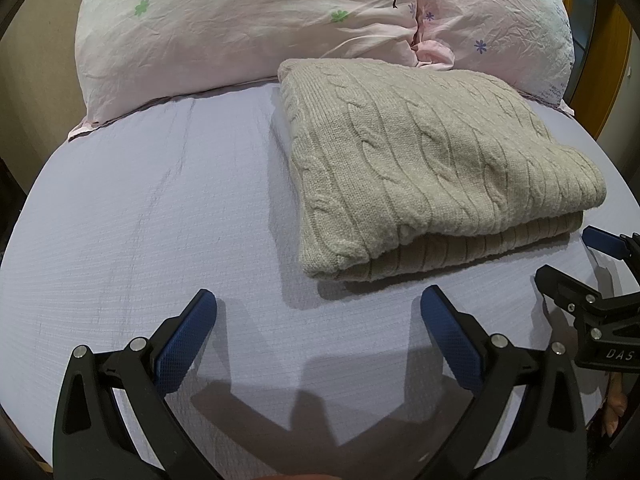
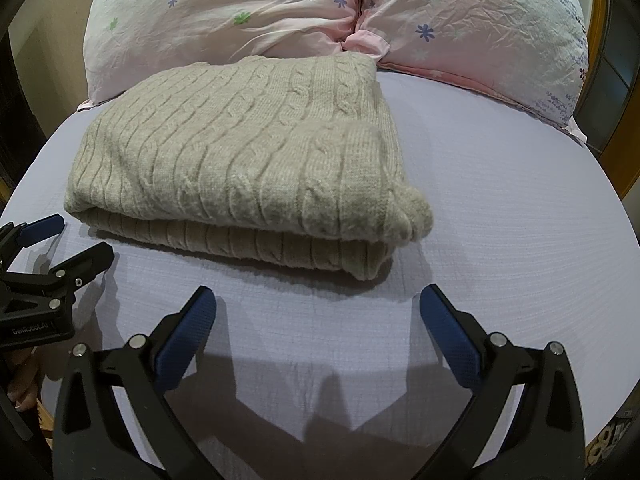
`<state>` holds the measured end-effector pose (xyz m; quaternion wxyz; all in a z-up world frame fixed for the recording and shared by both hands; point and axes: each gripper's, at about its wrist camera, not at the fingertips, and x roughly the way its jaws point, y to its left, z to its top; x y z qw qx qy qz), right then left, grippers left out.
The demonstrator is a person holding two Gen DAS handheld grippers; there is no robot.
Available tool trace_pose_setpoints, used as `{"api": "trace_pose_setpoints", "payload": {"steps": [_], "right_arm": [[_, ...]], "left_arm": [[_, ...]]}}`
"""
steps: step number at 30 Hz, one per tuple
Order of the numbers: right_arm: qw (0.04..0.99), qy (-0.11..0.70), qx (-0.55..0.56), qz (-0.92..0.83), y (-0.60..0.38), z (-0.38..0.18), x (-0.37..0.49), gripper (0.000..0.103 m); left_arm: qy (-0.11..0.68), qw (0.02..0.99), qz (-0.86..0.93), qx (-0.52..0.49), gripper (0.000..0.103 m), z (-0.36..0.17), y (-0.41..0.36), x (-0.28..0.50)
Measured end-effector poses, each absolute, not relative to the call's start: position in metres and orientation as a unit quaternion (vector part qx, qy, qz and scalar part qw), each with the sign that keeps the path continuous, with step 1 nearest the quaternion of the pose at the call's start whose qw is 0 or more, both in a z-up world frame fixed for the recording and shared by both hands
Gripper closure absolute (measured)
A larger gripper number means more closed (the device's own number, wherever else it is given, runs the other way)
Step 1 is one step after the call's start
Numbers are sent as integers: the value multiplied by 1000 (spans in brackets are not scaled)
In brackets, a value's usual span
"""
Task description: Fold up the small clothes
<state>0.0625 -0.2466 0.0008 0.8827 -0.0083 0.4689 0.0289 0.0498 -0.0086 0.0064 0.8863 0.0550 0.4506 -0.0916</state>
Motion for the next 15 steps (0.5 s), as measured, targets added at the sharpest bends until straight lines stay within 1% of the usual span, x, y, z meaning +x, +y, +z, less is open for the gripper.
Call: {"api": "trace_pose_setpoints", "payload": {"steps": [15], "right_arm": [[883, 469, -8, 28, -246, 0, 63, 2]], "left_arm": [[456, 884, -91, 55, 1, 7, -9, 51]]}}
